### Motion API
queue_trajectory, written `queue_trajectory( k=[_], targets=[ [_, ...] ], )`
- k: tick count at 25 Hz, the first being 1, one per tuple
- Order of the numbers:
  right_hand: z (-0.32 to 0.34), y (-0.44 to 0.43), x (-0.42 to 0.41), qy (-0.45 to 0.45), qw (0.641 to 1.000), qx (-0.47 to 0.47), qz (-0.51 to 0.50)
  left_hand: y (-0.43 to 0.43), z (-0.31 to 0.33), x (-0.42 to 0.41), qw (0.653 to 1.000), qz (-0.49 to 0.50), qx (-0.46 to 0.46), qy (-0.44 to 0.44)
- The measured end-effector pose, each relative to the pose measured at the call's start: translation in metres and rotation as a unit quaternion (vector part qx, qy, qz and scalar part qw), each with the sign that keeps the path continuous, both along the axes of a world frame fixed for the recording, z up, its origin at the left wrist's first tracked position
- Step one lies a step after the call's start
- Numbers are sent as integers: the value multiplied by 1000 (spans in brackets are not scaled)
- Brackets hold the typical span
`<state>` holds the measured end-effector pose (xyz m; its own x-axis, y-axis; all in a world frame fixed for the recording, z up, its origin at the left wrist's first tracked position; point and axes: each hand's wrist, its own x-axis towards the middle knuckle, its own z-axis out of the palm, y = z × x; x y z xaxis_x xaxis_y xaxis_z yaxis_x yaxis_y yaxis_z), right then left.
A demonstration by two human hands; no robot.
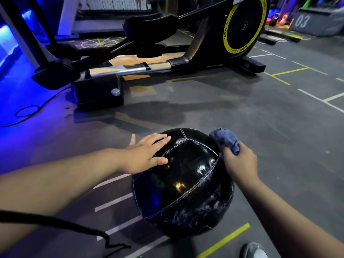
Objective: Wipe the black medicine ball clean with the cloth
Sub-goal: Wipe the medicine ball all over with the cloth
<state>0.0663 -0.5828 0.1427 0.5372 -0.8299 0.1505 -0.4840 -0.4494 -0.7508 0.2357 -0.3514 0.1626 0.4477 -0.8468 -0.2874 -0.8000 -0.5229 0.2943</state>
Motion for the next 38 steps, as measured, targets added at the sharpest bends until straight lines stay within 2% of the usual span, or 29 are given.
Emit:
queue_trajectory(
  k=[2,5,6,8,9,10,11,12,14,15,16,17,18,19,20,22,23,24,25,28,29,31,33,34,36,38],
  targets=[
    [-7,16,-1,-47,999,2,17,-3,-2,4,1000,1,0,-1],
    [-12,48,-7,-105,969,-163,152,-1,-2,9,1000,10,4,0],
    [-11,58,-10,-98,943,-229,219,1,-2,11,1000,14,7,-3],
    [-7,70,-15,-75,861,-343,367,4,-2,11,1000,20,9,-7],
    [-4,66,-16,-56,817,-388,424,5,-2,10,1000,22,10,-5],
    [-4,55,-14,-43,789,-411,454,5,-2,10,1000,23,12,-3],
    [-4,42,-10,-45,797,-401,450,3,-2,10,1000,24,13,-3],
    [-4,30,-5,-55,840,-348,412,-1,-2,10,1000,25,13,-5],
    [-4,4,5,-87,953,-161,240,-9,1,11,1000,23,6,-3],
    [-3,-2,8,-82,982,-77,154,-13,1,11,1000,19,1,-1],
    [-1,1,7,-72,991,-40,104,-16,0,11,1000,13,-2,-1],
    [-3,10,2,-67,990,-73,97,-17,-2,11,1000,9,-3,-3],
    [-8,24,-4,-65,980,-145,122,-17,-4,13,1000,9,-2,-6],
    [-14,43,-9,-74,955,-227,176,-16,-5,15,1000,13,-1,-10],
    [-21,64,-14,-85,916,-297,257,-13,-6,17,1000,18,2,-16],
    [-41,106,-21,-77,790,-431,428,-8,-7,20,1000,22,4,-19],
    [-49,120,-24,-55,727,-487,481,-6,-6,20,1000,22,4,-12],
    [-55,124,-25,-35,685,-522,507,-5,-6,19,1000,23,4,-3],
    [-57,121,-24,-29,673,-526,518,-4,-6,18,1000,27,4,3],
    [-40,91,-23,-59,711,-486,504,-7,-7,18,999,41,-3,5],
    [-34,77,-22,-71,734,-467,488,-9,-7,20,999,44,-4,0],
    [-24,49,-16,-108,822,-387,403,-11,-4,23,999,47,3,-13],
    [-17,27,-6,-136,929,-229,258,-12,-3,25,999,51,9,-14],
    [-13,18,0,-140,962,-137,189,-13,-3,26,999,53,9,-8],
    [-5,2,12,-119,986,-4,114,-16,-3,26,998,58,7,5],
    [1,-3,21,-95,987,44,124,-14,-2,32,998,62,14,3]
  ],
)
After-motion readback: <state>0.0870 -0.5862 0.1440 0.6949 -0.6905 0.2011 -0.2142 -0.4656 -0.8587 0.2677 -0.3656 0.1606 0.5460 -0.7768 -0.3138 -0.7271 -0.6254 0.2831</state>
